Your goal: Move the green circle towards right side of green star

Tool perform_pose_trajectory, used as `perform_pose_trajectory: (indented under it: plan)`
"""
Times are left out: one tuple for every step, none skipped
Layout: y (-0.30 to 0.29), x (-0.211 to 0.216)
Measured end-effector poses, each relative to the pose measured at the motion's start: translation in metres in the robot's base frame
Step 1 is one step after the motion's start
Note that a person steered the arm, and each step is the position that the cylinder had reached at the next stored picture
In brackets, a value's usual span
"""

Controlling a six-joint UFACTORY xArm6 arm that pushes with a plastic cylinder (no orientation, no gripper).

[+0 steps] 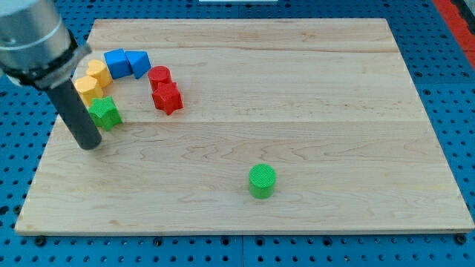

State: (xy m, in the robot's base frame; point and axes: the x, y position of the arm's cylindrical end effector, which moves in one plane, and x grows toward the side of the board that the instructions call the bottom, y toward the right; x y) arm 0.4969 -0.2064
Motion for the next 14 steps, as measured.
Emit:
perform_pose_trajectory:
  plan:
    - [0.074,0.005]
    - [0.156,0.000]
    - [0.246,-0.001]
    - [0.333,0.013]
    - [0.356,0.058]
    - [0.321,0.072]
    - [0.257,0.062]
    - [0.190,0.049]
    - [0.181,0.051]
    - [0.179,0.064]
    - [0.146,0.057]
    - [0.113,0.035]
    - [0.103,0.027]
    - [0.096,0.027]
